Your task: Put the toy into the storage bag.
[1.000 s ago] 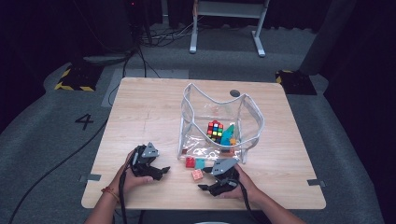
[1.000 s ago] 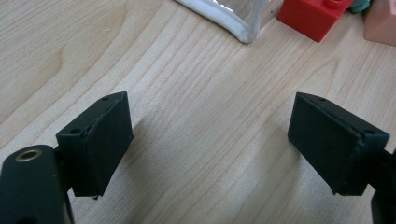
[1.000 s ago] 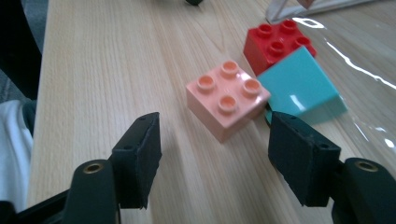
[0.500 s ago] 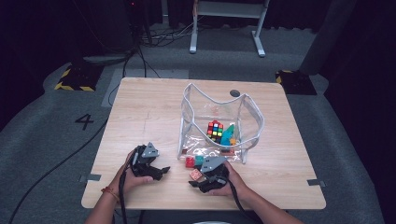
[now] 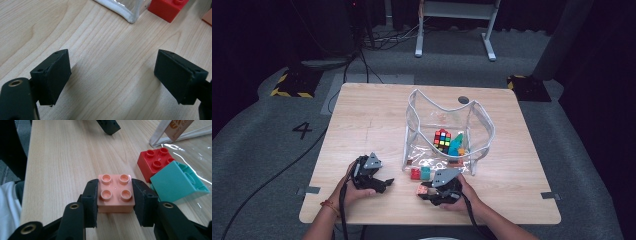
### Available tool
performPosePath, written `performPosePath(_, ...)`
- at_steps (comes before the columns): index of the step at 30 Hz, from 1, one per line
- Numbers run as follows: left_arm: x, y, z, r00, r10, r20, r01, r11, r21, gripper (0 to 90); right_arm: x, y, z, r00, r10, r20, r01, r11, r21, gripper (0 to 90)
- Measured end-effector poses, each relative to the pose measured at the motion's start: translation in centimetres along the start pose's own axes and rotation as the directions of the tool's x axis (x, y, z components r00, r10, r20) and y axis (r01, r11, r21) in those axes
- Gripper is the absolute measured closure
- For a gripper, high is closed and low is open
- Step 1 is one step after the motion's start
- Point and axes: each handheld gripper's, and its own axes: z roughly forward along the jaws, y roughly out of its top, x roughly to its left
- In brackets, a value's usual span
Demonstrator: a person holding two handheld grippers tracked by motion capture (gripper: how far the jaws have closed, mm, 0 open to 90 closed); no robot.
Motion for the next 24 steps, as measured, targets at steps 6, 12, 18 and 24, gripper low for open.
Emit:
performPosePath(6, 0.0, 0.0, 0.0, 1.0000, -0.001, -0.002, 0.001, 1.0000, 0.000, 14.2, -0.4, -0.6, -1.5, 0.9993, -0.037, 0.009, 0.037, 0.999, -0.019, 59.4)
performPosePath(12, 0.0, 0.0, 0.0, 1.0000, -0.002, -0.003, 0.002, 1.0000, -0.001, 14.2, -0.5, -1.8, -3.4, 0.9995, 0.005, 0.032, -0.006, 1.000, 0.030, 59.4)
performPosePath(18, 0.0, 0.0, 0.0, 1.0000, -0.001, -0.002, 0.001, 1.0000, 0.000, 14.2, -1.2, -2.4, -5.4, 0.9982, 0.014, 0.058, -0.015, 1.000, 0.019, 59.4)
performPosePath(24, -0.1, 0.0, 0.0, 1.0000, -0.002, -0.003, 0.002, 1.0000, 0.001, 14.2, -1.9, -3.9, -7.6, 0.9940, 0.039, 0.102, -0.040, 0.999, 0.002, 59.4)
